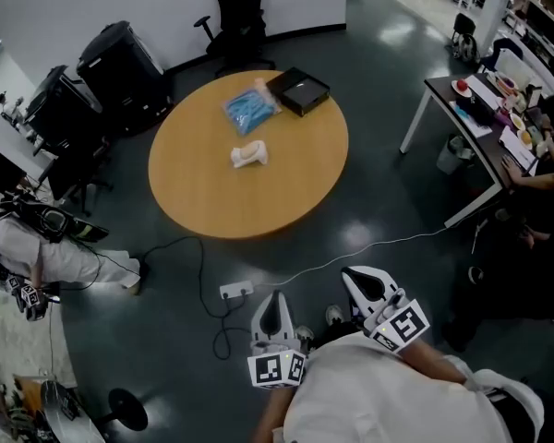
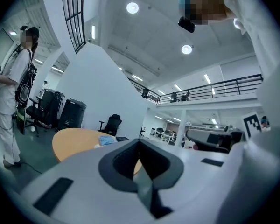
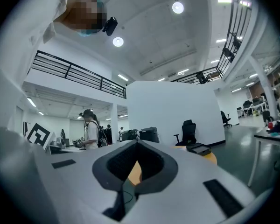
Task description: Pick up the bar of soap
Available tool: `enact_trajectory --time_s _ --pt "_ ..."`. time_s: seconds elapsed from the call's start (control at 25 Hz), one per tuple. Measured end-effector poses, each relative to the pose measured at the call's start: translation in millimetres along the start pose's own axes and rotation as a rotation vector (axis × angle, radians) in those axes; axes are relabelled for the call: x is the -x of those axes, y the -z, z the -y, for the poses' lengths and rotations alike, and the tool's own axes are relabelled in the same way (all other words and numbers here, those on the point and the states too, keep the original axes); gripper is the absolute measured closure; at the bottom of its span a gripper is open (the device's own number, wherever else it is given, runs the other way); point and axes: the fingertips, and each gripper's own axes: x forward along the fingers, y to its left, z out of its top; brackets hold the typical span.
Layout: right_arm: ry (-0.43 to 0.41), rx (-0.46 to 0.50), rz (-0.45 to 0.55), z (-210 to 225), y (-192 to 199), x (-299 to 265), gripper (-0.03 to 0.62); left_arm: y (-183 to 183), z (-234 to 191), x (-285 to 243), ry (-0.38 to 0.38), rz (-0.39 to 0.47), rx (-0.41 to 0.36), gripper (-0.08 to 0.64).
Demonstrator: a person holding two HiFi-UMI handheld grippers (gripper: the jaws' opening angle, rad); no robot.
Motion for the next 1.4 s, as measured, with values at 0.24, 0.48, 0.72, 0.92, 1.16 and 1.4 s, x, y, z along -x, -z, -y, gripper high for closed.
enact_trajectory --time_s 0.24,0.48,0.72,0.92,1.16,1.4 --pt "0.001 -0.042 0.016 13.0 -1.7 0.4 0.578 0.1 1.5 -6.0 -0.028 -0.002 0.003 0.555" --pt "-0.004 -0.066 -0.015 44.2 11.9 -4.4 0.578 8.8 1.3 -28.1 -0.058 -0.008 -0.001 0.554" --pt "-0.052 -0.062 -0.063 77.1 31.4 -31.7 0.578 8.2 -18.0 -49.3 -0.16 0.011 -0.007 0.555" --pt "-0.091 -0.069 -0.135 93.5 44.1 -73.3 0.578 0.5 -50.9 -76.1 -0.206 -0.008 -0.006 0.555" --pt "-0.114 -0.041 -0.178 116.1 57.3 -159.0 0.578 -10.0 -108.4 -157.1 -0.162 0.009 0.028 0.554" --pt "-0.093 -0.036 -0.25 124.0 77.0 -273.9 0.578 -45.7 -166.8 -243.7 -0.066 0.008 -0.011 0.554"
